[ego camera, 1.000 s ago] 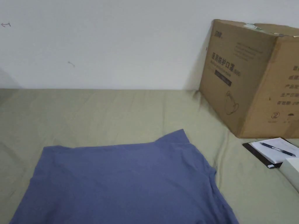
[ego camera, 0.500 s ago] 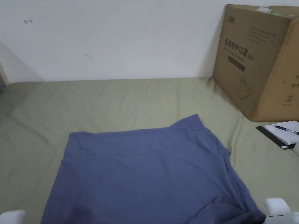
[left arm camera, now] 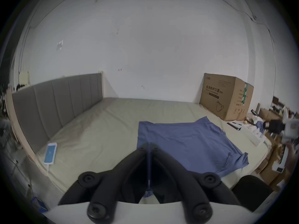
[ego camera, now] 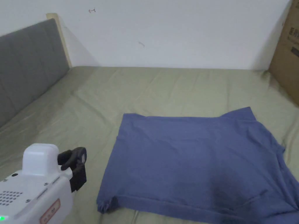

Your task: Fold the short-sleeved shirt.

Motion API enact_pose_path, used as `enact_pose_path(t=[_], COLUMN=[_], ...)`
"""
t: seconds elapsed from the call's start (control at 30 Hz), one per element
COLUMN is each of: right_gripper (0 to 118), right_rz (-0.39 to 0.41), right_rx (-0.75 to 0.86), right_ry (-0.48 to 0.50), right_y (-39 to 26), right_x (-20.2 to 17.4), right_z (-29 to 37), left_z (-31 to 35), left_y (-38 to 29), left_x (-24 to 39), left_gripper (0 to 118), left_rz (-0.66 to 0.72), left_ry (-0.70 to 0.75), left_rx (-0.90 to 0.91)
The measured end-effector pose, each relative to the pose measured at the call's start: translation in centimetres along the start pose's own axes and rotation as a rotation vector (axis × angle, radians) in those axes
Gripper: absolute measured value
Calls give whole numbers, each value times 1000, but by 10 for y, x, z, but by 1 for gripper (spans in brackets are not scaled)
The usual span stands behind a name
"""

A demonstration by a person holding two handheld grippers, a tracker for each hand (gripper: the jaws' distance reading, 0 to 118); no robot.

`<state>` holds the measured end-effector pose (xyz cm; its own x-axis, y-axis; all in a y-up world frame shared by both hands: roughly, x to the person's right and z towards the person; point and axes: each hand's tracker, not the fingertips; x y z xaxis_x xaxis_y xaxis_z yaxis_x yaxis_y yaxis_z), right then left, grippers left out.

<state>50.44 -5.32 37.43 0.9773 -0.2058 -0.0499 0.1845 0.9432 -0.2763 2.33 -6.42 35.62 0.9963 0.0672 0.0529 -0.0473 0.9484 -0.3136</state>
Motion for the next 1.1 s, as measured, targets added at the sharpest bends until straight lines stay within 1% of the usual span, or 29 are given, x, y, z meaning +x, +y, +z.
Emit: enact_pose_path(t=[0.03,0.1,0.17,0.2,0.27,0.33,0.37,0.43,0.47,0.53,0.57,0.6,0.63,0.7,0.73,0.77,0.83,0.87,0.9,0.97,1.03,1.1], right_gripper=[0,0,0,0,0,0,0,0,0,0,0,0,0,0,0,0,0,0,0,0,0,0], right_rz=[-3,-20,1,16,37,53,60,74,90,114,120,121,121,117,110,96,67,53,42,25,22,-8], right_rx=[-6,-28,-52,-59,-82,-123,-146,-178,-195,-222,-241,-251,-261,-282,-293,-305,-320,-327,-330,-333,-327,-330], right_ry=[5,77,70,65,85,122,136,158,165,164,169,172,173,169,167,167,162,156,150,137,109,77], right_y=[-1,3,5,5,4,2,-1,-7,-10,-14,-17,-18,-20,-23,-24,-25,-27,-28,-28,-30,-28,-26], right_x=[-2,-5,-8,-10,-10,-12,-13,-15,-16,-17,-16,-15,-14,-13,-11,-9,-5,-2,0,8,19,34], right_z=[1,3,1,3,3,-1,-3,-10,-11,-14,-20,-21,-23,-29,-32,-35,-39,-41,-42,-43,-44,-45], left_z=[4,5,-3,-12,-48,-80,-93,-107,-113,-121,-124,-128,-128,-138,-143,-147,-147,-151,-152,-146,-136,-126], left_y=[-3,-3,1,4,3,-10,-23,-43,-47,-57,-61,-65,-64,-70,-77,-81,-86,-95,-101,-105,-103,-98], left_x=[2,2,2,0,-9,-17,-18,-16,-14,-14,-11,-9,-5,3,2,4,6,5,4,-1,-2,-6], left_gripper=[0,0,0,0,0,0,0,0,9,87,116,113,113,113,111,99,11,1,1,1,1,1], left_rz=[2,22,-2,-6,3,65,78,65,65,89,95,96,85,8,-39,-72,-99,-102,-116,-76,-60,-42], left_ry=[9,-11,48,51,4,-82,-70,-79,-72,-75,-76,-82,-109,-63,-41,-35,-42,-36,-7,-55,-35,-40], left_rx=[13,8,-58,-131,-429,-716,-773,-776,-771,-752,-739,-737,-670,-723,-753,-786,-771,-769,-786,-782,-706,-646])
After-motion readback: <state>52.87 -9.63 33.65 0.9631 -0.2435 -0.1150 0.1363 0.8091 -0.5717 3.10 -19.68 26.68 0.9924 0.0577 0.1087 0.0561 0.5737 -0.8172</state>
